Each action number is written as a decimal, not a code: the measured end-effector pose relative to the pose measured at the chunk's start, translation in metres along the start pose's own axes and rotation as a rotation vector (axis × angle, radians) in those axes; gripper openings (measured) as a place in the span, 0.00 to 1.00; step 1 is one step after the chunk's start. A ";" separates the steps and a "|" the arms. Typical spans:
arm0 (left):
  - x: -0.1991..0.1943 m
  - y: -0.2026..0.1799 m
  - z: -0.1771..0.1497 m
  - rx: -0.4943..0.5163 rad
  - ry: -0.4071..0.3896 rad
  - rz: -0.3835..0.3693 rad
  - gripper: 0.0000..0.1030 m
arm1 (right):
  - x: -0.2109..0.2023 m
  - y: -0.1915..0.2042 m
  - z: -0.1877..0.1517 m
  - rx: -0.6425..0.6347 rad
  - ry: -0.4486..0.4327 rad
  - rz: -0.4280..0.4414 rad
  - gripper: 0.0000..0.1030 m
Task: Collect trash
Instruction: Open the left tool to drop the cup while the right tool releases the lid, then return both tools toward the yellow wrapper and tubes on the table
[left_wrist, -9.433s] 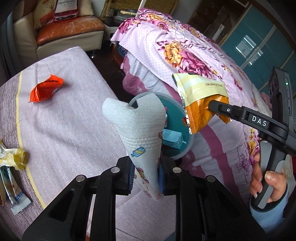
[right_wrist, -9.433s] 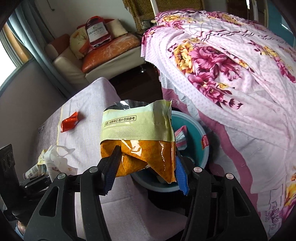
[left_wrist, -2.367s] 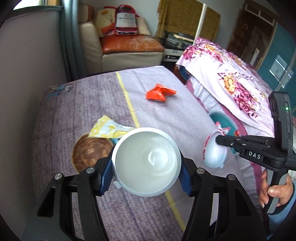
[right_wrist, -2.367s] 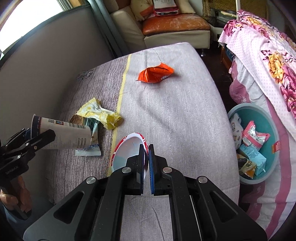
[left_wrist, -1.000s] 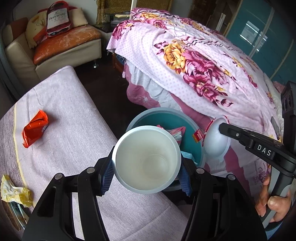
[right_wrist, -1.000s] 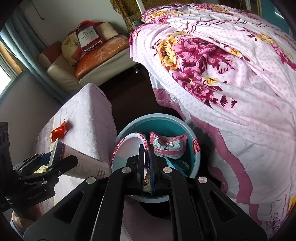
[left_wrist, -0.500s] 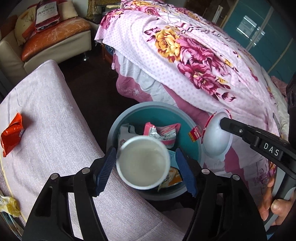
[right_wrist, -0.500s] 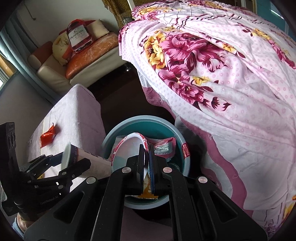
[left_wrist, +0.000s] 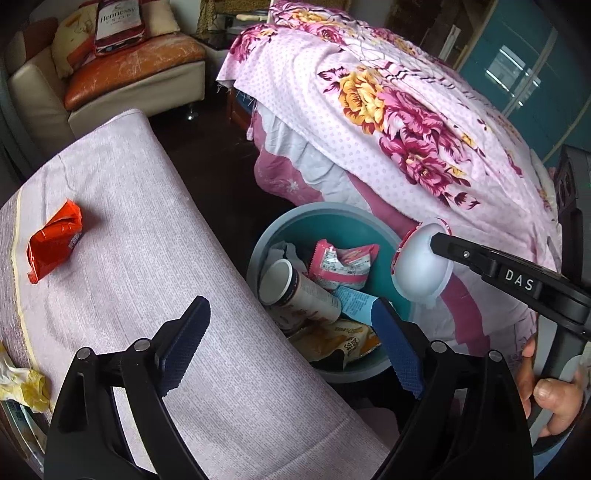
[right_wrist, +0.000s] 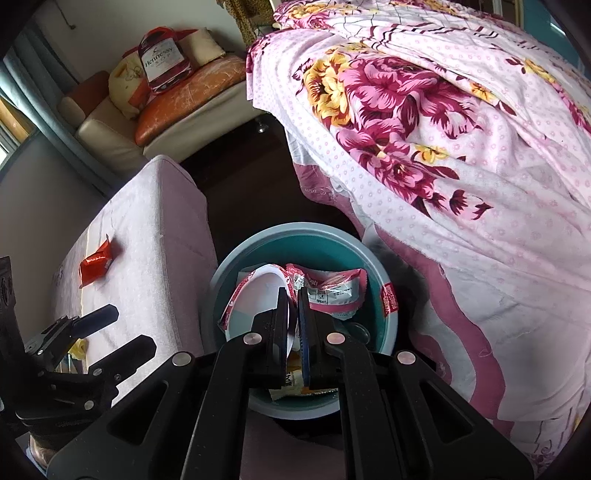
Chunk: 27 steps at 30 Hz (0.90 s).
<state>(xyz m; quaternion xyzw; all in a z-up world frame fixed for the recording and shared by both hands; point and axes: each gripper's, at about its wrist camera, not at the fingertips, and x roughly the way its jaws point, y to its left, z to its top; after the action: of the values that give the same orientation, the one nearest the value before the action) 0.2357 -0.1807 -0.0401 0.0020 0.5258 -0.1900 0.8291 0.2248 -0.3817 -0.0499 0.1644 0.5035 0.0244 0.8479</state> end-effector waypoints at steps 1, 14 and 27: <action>-0.002 0.002 -0.001 -0.004 -0.002 -0.002 0.87 | 0.003 0.002 0.001 0.001 0.010 0.004 0.09; -0.013 0.030 -0.028 -0.098 0.007 -0.028 0.89 | 0.005 0.016 -0.006 0.014 0.035 -0.018 0.70; -0.041 0.058 -0.046 -0.168 -0.022 -0.037 0.89 | -0.011 0.049 -0.017 -0.047 0.041 -0.033 0.73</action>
<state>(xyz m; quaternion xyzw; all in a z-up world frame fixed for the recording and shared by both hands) 0.1991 -0.1046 -0.0366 -0.0791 0.5305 -0.1604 0.8286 0.2107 -0.3334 -0.0330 0.1357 0.5227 0.0254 0.8413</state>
